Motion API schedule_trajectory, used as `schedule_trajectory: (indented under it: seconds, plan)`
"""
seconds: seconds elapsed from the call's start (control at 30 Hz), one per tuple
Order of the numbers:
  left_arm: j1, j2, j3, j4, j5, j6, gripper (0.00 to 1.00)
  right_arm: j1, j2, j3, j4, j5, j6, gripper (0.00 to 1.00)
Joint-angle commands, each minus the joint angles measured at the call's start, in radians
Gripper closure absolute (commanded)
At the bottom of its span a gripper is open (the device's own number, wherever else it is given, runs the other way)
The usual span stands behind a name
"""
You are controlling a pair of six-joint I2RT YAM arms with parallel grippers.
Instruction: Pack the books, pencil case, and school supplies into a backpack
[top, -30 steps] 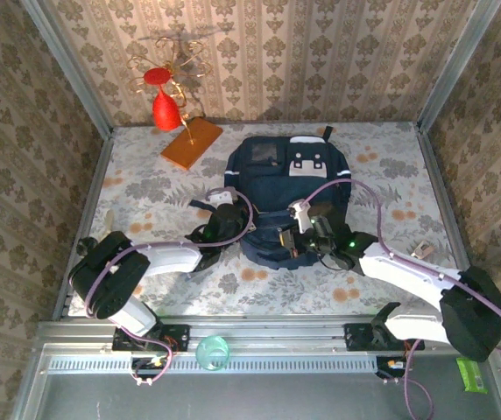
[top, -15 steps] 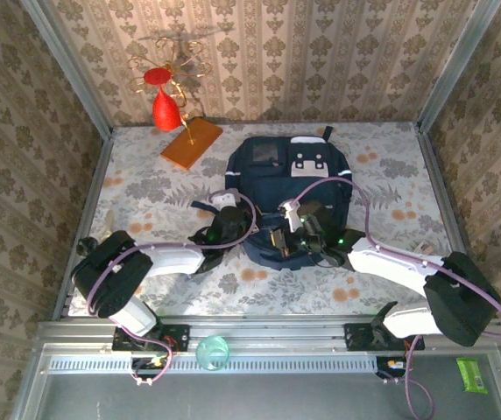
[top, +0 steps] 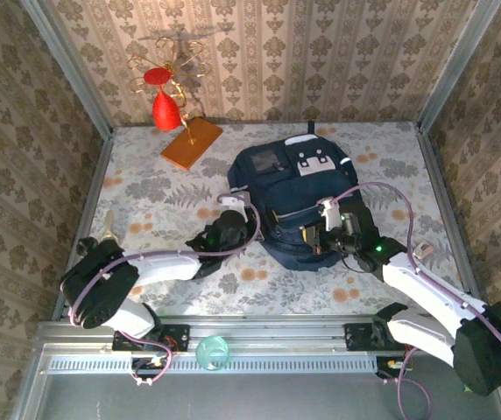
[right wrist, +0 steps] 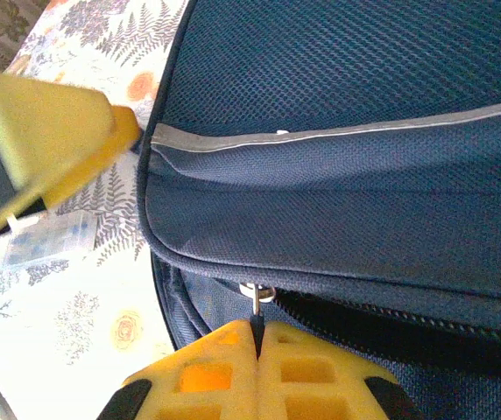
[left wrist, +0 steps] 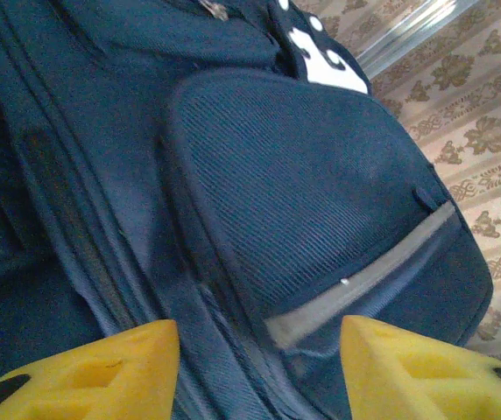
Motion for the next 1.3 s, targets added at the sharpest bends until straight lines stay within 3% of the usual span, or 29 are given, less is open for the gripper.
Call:
schedule_trajectory:
  seconds: [0.0,0.27,0.43,0.53,0.83,1.27]
  plan:
    - [0.078,0.002,0.077,-0.142,0.138,0.067,0.46,-0.010,-0.017,-0.012,-0.017,-0.013,-0.015,1.00]
    - [0.174,0.086,0.190,-0.234,0.227,0.120,0.43,-0.011,0.000,-0.014,0.010,-0.026,-0.003,1.00]
    - [0.189,0.165,0.287,-0.265,0.299,0.136,0.45,-0.010,0.004,-0.013,0.010,-0.025,-0.005,1.00]
    - [0.190,0.207,0.321,-0.261,0.334,0.125,0.53,-0.010,0.004,-0.013,0.006,-0.034,-0.002,1.00]
    - [0.170,0.239,0.297,-0.155,0.338,0.054,1.00,0.041,0.002,-0.029,0.032,-0.010,0.022,1.00]
    - [0.155,0.193,0.240,-0.105,0.210,0.009,1.00,0.165,0.031,-0.061,0.154,0.040,0.055,1.00]
